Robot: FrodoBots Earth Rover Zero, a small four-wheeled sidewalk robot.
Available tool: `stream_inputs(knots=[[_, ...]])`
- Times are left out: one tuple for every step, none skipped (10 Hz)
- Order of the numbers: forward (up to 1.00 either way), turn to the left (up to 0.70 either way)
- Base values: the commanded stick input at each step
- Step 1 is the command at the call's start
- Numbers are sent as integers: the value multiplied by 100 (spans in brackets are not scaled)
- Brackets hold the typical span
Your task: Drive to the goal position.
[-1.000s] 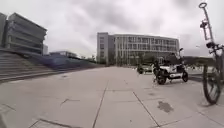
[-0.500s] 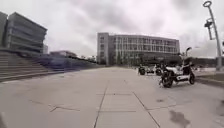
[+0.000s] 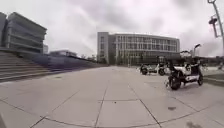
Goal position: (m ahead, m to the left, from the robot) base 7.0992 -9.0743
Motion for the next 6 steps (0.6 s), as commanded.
stream_inputs(knots=[[70,0],[70,0],[70,0],[70,0],[70,0],[70,0]])
